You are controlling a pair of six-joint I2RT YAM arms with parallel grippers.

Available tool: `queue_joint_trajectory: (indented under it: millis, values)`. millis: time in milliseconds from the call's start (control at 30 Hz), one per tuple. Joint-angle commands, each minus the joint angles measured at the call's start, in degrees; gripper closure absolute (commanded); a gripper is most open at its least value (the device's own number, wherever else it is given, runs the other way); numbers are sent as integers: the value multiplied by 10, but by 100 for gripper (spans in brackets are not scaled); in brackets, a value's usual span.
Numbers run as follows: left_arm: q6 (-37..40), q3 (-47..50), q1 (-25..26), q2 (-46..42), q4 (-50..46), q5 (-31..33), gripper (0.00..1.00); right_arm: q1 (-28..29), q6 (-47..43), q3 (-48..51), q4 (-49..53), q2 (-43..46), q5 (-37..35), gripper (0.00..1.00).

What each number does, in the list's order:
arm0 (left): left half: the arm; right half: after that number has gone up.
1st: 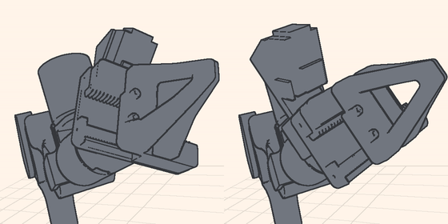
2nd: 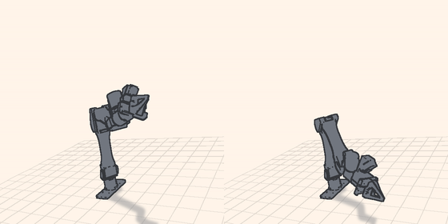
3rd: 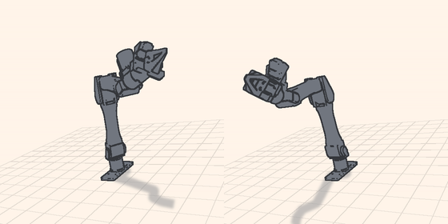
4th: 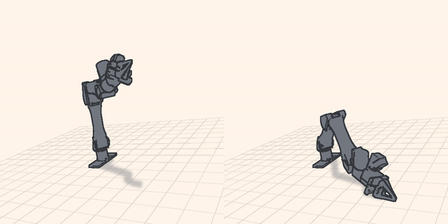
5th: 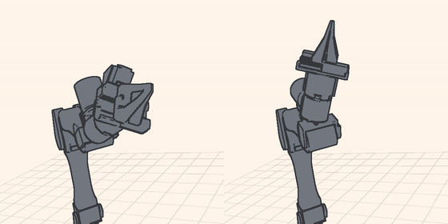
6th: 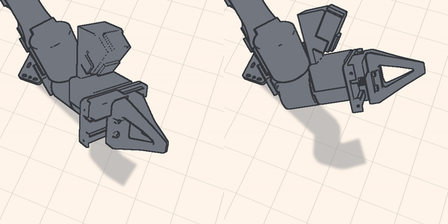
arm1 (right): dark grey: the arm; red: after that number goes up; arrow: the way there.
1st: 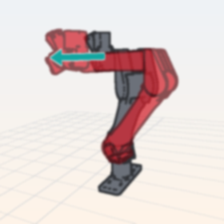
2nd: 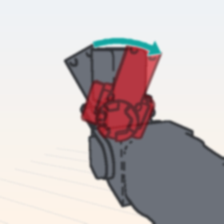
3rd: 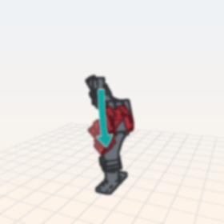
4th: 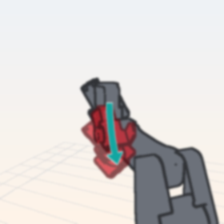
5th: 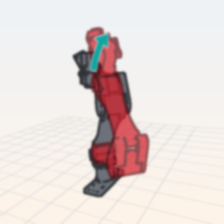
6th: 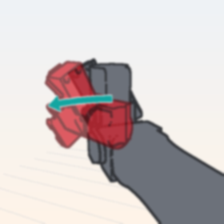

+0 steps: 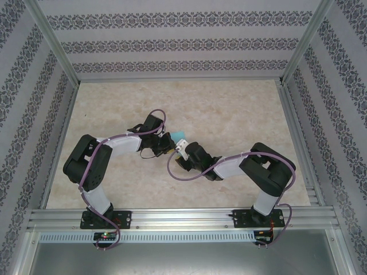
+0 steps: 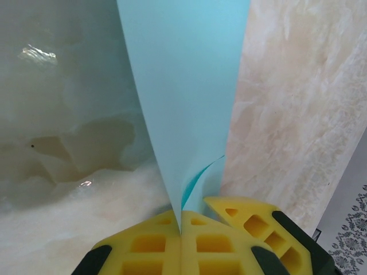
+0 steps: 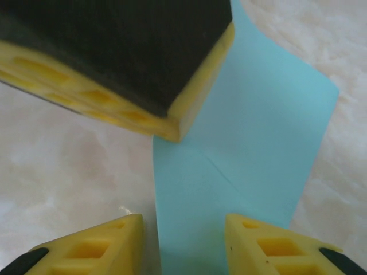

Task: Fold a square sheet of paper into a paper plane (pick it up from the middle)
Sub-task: Fold the wing for the fifth time at the center of the table.

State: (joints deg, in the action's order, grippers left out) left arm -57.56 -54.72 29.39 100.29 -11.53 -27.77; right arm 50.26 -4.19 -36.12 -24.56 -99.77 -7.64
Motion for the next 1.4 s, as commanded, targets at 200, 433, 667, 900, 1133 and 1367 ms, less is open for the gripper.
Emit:
queue_joint_trajectory:
  millis: [200, 433, 667, 900, 1133, 1367]
  values:
    - [0, -14, 6, -20, -23, 6, 97, 5, -22, -9, -44, -17, -22, 72]
    - [2, -19, -14, -37, -23, 0, 82, 0, -5, -7, -43, -20, 2, 87]
    - [10, -3, -72, -82, -22, -9, 64, -18, 40, -1, -57, -19, 48, 96]
    - [27, 34, -109, -135, -20, 7, 51, -51, 120, 3, -71, -10, 136, 100]
    - [20, 105, -107, -164, 70, -8, 45, -79, 229, 6, -110, -24, 212, 100]
    - [19, 158, -76, -150, 155, -25, 49, -99, 317, 0, -116, -48, 244, 100]
